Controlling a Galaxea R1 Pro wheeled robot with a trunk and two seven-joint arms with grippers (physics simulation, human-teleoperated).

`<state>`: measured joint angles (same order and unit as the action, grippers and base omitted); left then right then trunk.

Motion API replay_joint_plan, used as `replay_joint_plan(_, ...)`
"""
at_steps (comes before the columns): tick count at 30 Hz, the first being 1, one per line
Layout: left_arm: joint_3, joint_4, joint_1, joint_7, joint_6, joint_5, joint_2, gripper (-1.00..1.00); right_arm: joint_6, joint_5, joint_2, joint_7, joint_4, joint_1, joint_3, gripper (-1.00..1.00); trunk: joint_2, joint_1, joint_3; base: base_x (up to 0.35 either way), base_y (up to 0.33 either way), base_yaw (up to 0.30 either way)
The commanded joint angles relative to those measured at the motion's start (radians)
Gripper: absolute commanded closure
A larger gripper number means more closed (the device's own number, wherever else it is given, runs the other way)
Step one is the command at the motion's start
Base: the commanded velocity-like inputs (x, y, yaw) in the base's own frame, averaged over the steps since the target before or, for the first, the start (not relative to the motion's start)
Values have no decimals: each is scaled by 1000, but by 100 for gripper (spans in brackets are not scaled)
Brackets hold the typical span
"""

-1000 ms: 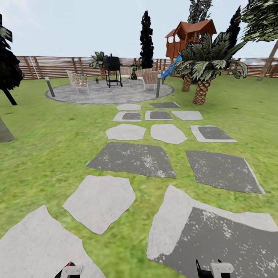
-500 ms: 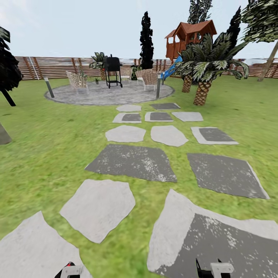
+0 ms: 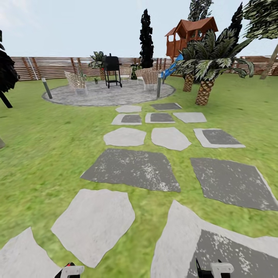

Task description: Pick up the pesticide atomizer in the garden and spray insectifuge to fully cover both potted plants in the garden.

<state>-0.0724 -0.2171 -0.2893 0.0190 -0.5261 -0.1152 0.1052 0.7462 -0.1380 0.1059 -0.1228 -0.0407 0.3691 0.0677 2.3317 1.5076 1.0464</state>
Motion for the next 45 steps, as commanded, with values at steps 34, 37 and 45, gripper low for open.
replay_joint_plan(34, -7, 1, -1, 1, -3, -11, 1, 100, 2, -9, 0, -6, -1, 1, 6, -100, 0, 0, -3, 339, 0, 14)
replay_joint_plan(37, -6, 1, -1, 2, -3, -11, 1, 100, 2, -9, 0, -6, -1, 1, 6, -100, 0, 0, -5, 339, 0, 180)
replay_joint_plan(45, -7, 1, -1, 2, -3, -11, 1, 100, 2, -9, 0, -6, -1, 1, 6, -100, 0, 0, -5, 339, 0, 20)
